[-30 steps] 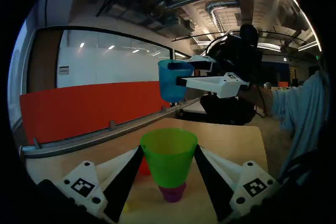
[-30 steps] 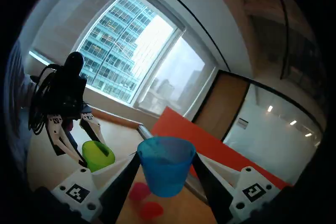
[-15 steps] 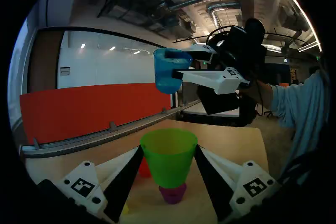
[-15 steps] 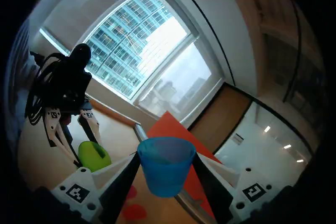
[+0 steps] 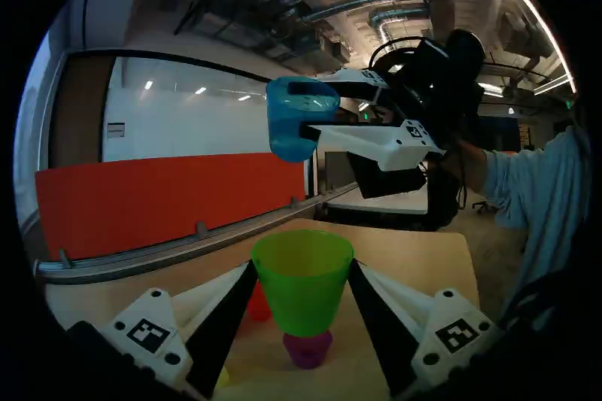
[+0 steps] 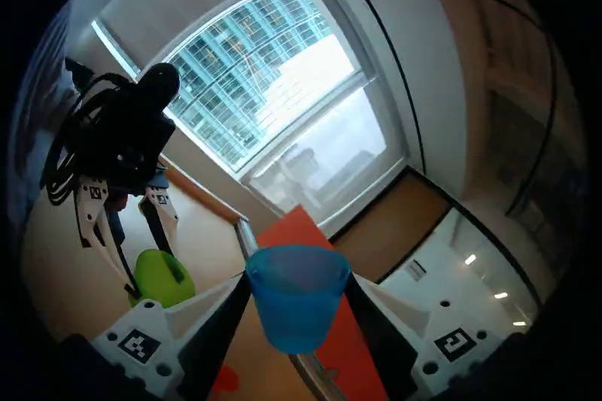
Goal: Pour water
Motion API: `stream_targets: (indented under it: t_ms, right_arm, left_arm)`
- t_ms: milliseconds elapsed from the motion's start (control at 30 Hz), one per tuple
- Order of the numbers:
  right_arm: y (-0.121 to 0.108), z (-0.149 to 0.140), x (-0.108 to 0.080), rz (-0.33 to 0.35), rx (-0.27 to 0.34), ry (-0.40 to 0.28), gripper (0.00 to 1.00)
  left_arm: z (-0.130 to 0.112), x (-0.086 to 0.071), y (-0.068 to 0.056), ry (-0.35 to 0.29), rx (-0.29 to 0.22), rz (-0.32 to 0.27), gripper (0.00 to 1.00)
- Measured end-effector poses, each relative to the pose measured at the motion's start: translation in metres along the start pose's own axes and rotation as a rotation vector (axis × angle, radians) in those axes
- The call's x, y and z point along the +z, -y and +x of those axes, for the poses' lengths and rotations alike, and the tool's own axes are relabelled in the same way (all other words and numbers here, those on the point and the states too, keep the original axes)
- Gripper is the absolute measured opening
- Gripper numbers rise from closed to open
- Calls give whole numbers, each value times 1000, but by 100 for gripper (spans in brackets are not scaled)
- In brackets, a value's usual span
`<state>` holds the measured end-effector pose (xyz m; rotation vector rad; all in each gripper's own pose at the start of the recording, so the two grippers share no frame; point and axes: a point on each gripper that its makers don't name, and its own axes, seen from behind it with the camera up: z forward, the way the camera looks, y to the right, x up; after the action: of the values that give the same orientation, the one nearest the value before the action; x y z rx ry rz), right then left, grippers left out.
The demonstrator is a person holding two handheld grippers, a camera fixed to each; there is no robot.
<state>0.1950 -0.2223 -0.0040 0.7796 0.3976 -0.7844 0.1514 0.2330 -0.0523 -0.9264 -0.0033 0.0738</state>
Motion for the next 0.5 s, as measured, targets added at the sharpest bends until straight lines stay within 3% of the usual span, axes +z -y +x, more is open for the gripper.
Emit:
stream_targets:
  t_ms: [500]
  right_arm:
    - [2,13,8,0,-128,11,90]
  left_arm:
    - [3,1,-5,-4,6,-9,86]
